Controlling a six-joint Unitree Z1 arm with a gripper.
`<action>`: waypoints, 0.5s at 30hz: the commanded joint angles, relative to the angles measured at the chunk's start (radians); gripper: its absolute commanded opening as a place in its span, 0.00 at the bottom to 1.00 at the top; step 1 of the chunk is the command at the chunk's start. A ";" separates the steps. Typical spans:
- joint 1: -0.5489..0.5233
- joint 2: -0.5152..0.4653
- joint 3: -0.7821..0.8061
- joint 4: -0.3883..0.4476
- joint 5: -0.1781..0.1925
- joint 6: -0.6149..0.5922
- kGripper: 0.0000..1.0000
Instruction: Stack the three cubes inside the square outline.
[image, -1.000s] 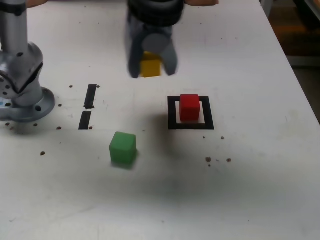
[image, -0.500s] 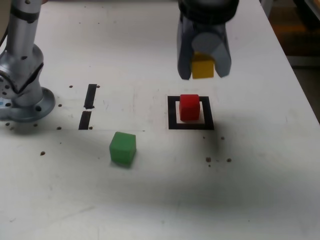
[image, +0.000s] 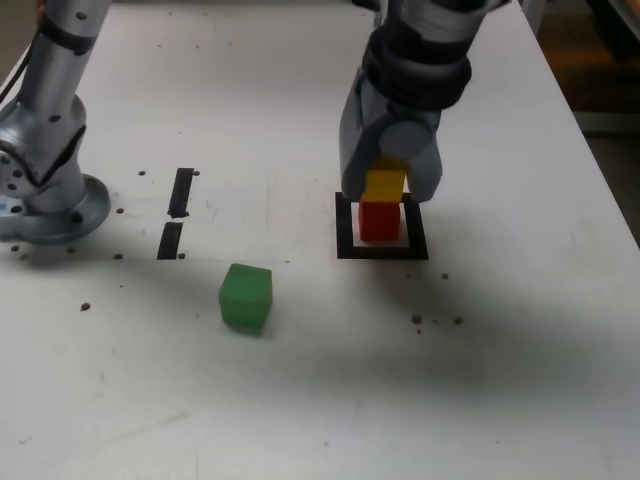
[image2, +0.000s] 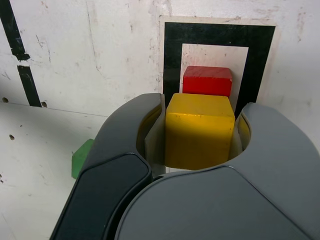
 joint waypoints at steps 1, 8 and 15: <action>0.002 0.004 0.000 -0.002 -0.005 0.002 0.12; 0.007 0.013 0.021 -0.020 -0.010 0.002 0.15; 0.011 0.015 0.032 -0.034 -0.002 0.004 0.18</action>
